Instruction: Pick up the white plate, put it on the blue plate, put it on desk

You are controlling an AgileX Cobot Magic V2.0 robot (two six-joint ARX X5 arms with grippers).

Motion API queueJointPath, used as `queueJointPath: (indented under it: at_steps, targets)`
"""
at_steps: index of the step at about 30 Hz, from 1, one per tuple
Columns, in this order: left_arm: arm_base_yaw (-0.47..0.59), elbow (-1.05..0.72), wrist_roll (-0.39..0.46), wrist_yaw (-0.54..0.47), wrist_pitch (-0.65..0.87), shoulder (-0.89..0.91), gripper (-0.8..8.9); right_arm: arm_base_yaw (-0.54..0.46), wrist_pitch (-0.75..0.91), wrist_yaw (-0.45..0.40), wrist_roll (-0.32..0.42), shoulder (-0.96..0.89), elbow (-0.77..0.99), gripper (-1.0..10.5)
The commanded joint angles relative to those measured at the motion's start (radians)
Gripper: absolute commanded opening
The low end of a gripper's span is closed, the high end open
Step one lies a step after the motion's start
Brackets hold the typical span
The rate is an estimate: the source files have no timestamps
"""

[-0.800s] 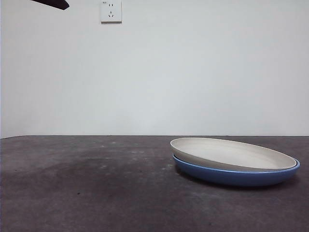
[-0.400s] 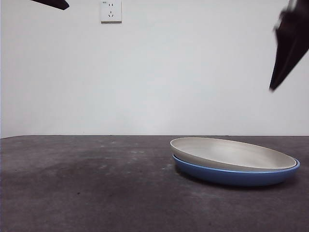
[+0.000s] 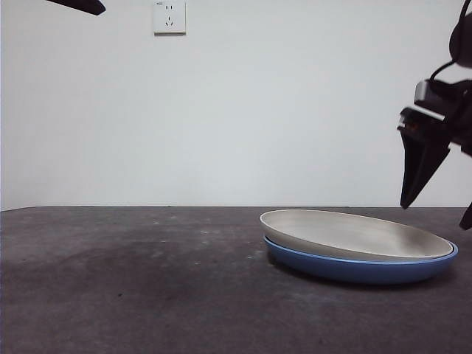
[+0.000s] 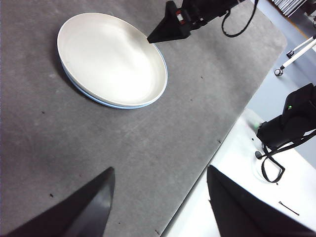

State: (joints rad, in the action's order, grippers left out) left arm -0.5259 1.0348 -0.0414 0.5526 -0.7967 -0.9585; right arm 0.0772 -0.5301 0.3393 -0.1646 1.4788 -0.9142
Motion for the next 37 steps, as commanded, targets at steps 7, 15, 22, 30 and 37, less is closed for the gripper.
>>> queueJointPath:
  at_steps: [7,15,22,30,37]
  targets:
    - [-0.005,0.01,0.015,0.005,0.01,-0.007,3.03,0.001,0.068,-0.001,-0.003,0.103,-0.008,3.2]
    - [-0.005,0.01,0.014,0.005,0.009,-0.007,3.03,0.001,0.092,-0.028,-0.004,0.116,-0.008,1.8]
    - [-0.005,0.01,0.014,0.005,0.007,-0.007,3.03,0.001,0.088,-0.053,-0.004,0.116,-0.008,1.5]
    - [-0.005,0.01,0.014,0.004,0.006,-0.007,3.03,0.001,0.069,-0.052,-0.004,0.116,-0.007,1.0]
    - [-0.005,0.01,0.014,0.004,0.006,-0.007,3.03,0.001,0.044,-0.052,-0.003,0.116,-0.007,1.0]
